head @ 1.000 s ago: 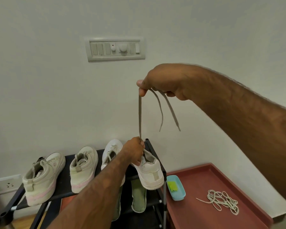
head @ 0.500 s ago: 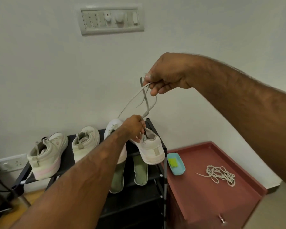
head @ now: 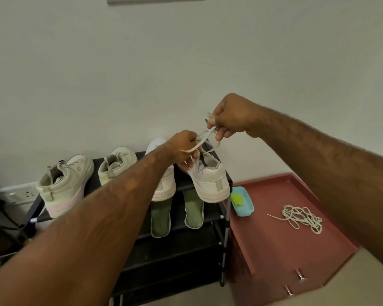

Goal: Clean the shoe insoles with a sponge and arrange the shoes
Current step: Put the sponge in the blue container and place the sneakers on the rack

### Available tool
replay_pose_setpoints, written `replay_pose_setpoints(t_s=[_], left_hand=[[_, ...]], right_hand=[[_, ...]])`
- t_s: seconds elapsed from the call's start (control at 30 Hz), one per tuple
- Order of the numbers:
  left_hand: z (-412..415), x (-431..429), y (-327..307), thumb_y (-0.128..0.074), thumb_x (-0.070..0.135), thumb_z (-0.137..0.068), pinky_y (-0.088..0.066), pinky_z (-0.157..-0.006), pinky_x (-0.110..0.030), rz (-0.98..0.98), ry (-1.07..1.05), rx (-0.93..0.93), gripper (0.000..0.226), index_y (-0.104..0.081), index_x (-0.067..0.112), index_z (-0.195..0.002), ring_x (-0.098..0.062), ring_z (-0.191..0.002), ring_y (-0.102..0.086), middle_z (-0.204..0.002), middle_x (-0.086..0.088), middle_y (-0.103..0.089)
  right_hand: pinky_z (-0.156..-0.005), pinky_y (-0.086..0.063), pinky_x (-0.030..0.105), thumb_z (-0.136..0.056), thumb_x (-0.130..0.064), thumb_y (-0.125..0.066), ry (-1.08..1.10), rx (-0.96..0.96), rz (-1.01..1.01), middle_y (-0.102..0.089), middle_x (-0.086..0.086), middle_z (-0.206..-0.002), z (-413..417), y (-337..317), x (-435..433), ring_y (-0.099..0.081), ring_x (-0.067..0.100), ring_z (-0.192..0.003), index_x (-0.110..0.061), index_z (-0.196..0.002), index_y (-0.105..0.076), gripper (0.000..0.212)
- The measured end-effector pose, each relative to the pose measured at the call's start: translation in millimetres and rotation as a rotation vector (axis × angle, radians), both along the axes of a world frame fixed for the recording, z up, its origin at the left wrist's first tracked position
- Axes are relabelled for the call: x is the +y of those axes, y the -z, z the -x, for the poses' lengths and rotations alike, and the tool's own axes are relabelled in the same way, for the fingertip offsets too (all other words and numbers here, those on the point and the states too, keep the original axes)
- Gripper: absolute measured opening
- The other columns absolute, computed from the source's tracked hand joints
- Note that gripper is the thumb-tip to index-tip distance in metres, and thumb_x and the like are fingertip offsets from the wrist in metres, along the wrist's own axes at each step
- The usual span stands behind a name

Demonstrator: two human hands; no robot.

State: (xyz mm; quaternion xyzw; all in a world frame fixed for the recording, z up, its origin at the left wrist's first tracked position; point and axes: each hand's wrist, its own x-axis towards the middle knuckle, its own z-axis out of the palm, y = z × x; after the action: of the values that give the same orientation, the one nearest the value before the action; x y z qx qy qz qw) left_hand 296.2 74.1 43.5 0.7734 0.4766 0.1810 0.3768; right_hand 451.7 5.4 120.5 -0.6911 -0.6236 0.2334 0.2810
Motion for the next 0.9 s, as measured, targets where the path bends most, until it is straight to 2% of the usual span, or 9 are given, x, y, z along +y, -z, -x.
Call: replay_pose_setpoints(t_s=[0.07,0.2,0.33,0.43,0.53,0.63,0.73,0.8,0.9], left_hand=[[1,1,1,-0.045,0.014,-0.108,-0.063,-0.071,-0.054,-0.042,-0.009,0.019,0.024,-0.061,0.004,-0.094,-0.031,-0.066,-0.066,-0.081,-0.013,-0.063],[3,0,6,-0.046,0.014,-0.108,-0.063,-0.058,-0.044,-0.039,-0.011,-0.009,0.025,-0.061,0.010,-0.087,-0.022,-0.058,-0.062,-0.082,-0.010,-0.057],[3,-1,7,-0.046,0.004,-0.105,-0.063,-0.058,-0.043,-0.020,-0.055,-0.075,0.021,-0.059,0.004,-0.089,-0.024,-0.061,-0.065,-0.088,-0.014,-0.062],[3,-2,5,-0.052,0.005,-0.103,-0.063,-0.060,-0.046,-0.031,-0.088,-0.135,0.016,-0.058,0.005,-0.089,-0.026,-0.061,-0.066,-0.088,-0.015,-0.063],[7,-7,2,-0.059,0.004,-0.100,-0.065,-0.068,-0.049,-0.066,-0.037,-0.060,0.005,-0.063,0.006,-0.097,-0.026,-0.073,-0.070,-0.096,-0.015,-0.067],[13,-14,-2,-0.066,-0.006,-0.087,-0.063,-0.069,-0.034,-0.008,0.147,0.167,0.047,-0.058,0.009,-0.131,-0.021,-0.089,-0.068,-0.118,-0.009,-0.062],[17,-22,-3,-0.084,0.004,-0.079,-0.062,-0.071,-0.030,0.036,0.260,0.298,0.086,-0.039,0.018,-0.151,-0.020,-0.094,-0.067,-0.135,-0.003,-0.051],[19,-27,2,-0.084,0.000,-0.079,-0.064,-0.074,-0.037,0.030,0.218,0.238,0.089,-0.036,0.015,-0.153,-0.021,-0.087,-0.069,-0.130,-0.013,-0.054],[21,-27,12,-0.077,-0.013,-0.081,-0.065,-0.072,-0.038,0.024,0.118,0.083,0.072,-0.048,0.006,-0.144,-0.022,-0.074,-0.072,-0.110,-0.019,-0.064]], right_hand=[[-0.061,-0.055,0.023,-0.100,-0.010,-0.064,-0.011,-0.091,0.010,-0.074,0.013,-0.075,3,15,5,-0.072,0.020,-0.067,0.001,-0.102,-0.074,0.015],[-0.083,-0.061,0.039,-0.094,-0.026,-0.075,-0.045,-0.329,0.015,-0.078,0.004,-0.075,9,44,11,-0.076,0.014,-0.068,-0.012,-0.095,-0.079,0.014],[-0.084,-0.061,0.041,-0.081,-0.037,-0.086,-0.012,-0.513,0.040,-0.077,-0.001,-0.083,20,61,10,-0.074,0.020,-0.079,-0.023,-0.098,-0.079,0.023],[-0.086,-0.060,0.043,-0.083,-0.037,-0.080,-0.020,-0.602,0.055,-0.075,-0.001,-0.102,21,73,13,-0.069,0.024,-0.092,-0.024,-0.112,-0.075,0.032],[-0.086,-0.058,0.042,-0.091,-0.036,-0.067,-0.098,-0.636,0.119,-0.070,-0.002,-0.097,19,80,18,-0.065,0.024,-0.090,-0.021,-0.113,-0.072,0.028],[-0.074,-0.051,0.037,-0.096,-0.034,-0.062,-0.123,-0.772,0.085,-0.055,-0.004,-0.078,22,81,22,-0.060,0.023,-0.083,-0.021,-0.099,-0.058,0.015],[-0.078,-0.054,0.039,-0.097,-0.032,-0.061,-0.127,-0.778,0.112,-0.051,-0.005,-0.076,24,80,23,-0.060,0.023,-0.085,-0.020,-0.096,-0.055,0.014],[-0.080,-0.056,0.039,-0.097,-0.023,-0.059,-0.184,-0.703,0.175,-0.059,-0.001,-0.083,22,77,24,-0.061,0.025,-0.088,-0.012,-0.104,-0.064,0.014],[-0.064,-0.053,0.035,-0.096,-0.010,-0.049,-0.301,-0.607,0.319,-0.070,0.017,-0.107,17,70,20,-0.064,0.030,-0.085,-0.004,-0.114,-0.070,0.028]])
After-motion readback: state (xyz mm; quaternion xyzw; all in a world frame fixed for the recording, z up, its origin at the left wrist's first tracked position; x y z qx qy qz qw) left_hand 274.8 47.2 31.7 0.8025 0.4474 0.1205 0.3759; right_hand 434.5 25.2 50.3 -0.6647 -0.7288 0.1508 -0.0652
